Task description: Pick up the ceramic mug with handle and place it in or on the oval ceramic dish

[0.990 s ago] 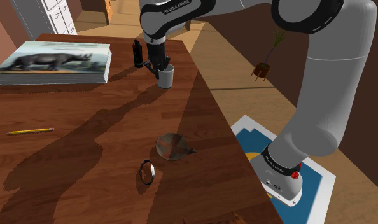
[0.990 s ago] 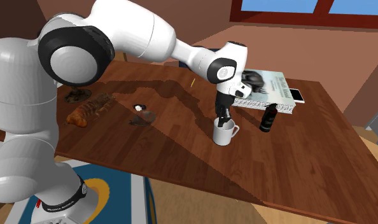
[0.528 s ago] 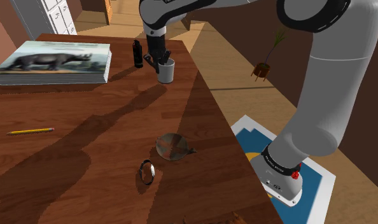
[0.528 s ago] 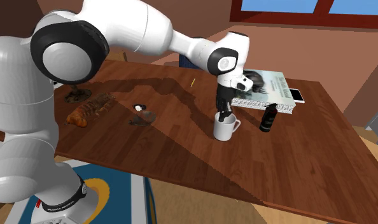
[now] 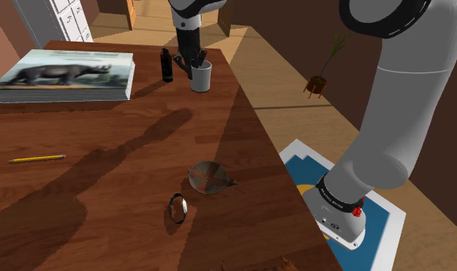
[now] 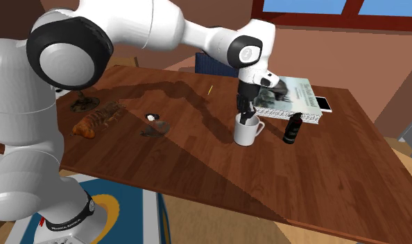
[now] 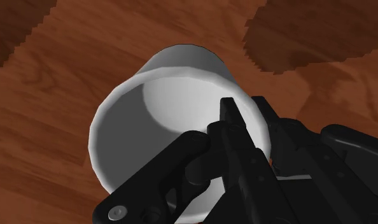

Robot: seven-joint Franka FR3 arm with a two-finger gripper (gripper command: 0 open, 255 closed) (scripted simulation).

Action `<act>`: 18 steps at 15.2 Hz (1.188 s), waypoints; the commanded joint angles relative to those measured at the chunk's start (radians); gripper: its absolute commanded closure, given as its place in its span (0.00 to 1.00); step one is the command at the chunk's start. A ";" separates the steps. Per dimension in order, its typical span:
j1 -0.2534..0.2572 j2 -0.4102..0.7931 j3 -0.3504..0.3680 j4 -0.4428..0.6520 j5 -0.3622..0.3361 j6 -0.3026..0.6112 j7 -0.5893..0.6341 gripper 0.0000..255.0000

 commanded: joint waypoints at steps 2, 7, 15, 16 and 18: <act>0.000 -0.011 0.001 0.025 0.002 -0.037 -0.003 1.00; 0.001 -0.020 0.002 0.080 0.004 -0.100 -0.006 1.00; 0.053 -0.232 0.046 -0.188 0.033 -0.047 0.091 1.00; 0.061 -0.259 0.053 -0.220 0.038 -0.041 0.106 1.00; 0.077 -0.310 0.069 -0.281 0.050 -0.032 0.135 1.00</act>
